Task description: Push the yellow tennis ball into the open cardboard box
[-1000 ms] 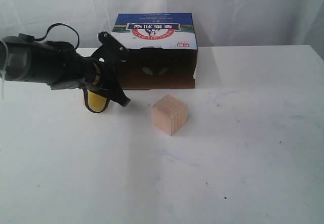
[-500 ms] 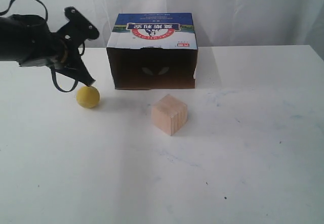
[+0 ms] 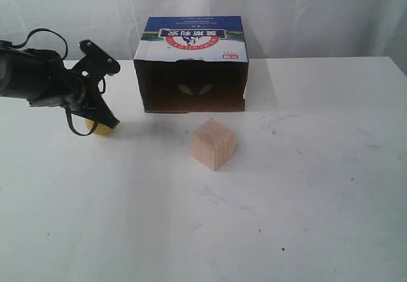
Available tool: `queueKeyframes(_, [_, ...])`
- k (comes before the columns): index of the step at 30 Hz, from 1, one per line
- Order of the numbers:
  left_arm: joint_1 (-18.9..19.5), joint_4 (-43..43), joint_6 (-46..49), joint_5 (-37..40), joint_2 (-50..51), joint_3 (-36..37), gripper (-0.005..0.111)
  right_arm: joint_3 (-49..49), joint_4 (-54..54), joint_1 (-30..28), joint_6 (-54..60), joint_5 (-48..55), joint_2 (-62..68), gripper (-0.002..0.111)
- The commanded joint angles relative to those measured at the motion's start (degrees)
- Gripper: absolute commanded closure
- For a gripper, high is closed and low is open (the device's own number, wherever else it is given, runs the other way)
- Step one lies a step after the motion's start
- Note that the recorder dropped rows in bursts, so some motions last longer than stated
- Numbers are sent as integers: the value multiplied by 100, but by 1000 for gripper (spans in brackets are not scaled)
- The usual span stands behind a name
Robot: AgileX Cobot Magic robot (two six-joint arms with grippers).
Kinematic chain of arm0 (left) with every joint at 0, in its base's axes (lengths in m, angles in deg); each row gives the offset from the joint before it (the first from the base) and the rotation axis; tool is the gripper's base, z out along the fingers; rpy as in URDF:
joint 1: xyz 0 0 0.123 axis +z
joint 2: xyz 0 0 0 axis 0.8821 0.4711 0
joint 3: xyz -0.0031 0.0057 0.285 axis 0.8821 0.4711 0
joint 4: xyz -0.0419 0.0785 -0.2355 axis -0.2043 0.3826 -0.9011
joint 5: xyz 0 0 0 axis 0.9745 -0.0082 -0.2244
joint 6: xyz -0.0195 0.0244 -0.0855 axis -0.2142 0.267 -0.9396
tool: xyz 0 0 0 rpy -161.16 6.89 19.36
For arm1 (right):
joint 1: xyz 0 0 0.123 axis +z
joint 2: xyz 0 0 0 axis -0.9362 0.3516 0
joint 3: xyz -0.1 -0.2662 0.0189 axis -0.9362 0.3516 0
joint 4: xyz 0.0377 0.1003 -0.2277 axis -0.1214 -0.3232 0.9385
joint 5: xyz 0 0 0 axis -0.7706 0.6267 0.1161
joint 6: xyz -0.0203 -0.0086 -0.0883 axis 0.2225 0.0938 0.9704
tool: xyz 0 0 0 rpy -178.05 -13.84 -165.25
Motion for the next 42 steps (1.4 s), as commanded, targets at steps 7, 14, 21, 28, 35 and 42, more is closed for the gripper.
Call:
queueKeyframes(7, [-673, -339, -80, -211, -69, 189, 107, 13, 13, -50, -24, -59, 14, 108])
queueKeyframes(14, [-836, -446, -136, -687, -58, 22, 107, 13, 13, -50, -24, -59, 14, 108])
queueKeyframes(21, [-921, -446, -258, -658, -282, -122, 107, 13, 13, -50, -24, -59, 14, 108])
queueKeyframes(28, [-975, -426, -258, -191, -678, -96, 107, 13, 13, -50, -24, -59, 14, 108])
queueKeyframes(35, [-1067, -487, -299, 206, -1151, 783, 107, 13, 13, -50, -24, -59, 14, 108])
queueKeyframes(42, [-1177, -508, -325, -642, -970, 1135, 107, 13, 13, -50, -24, -59, 14, 108])
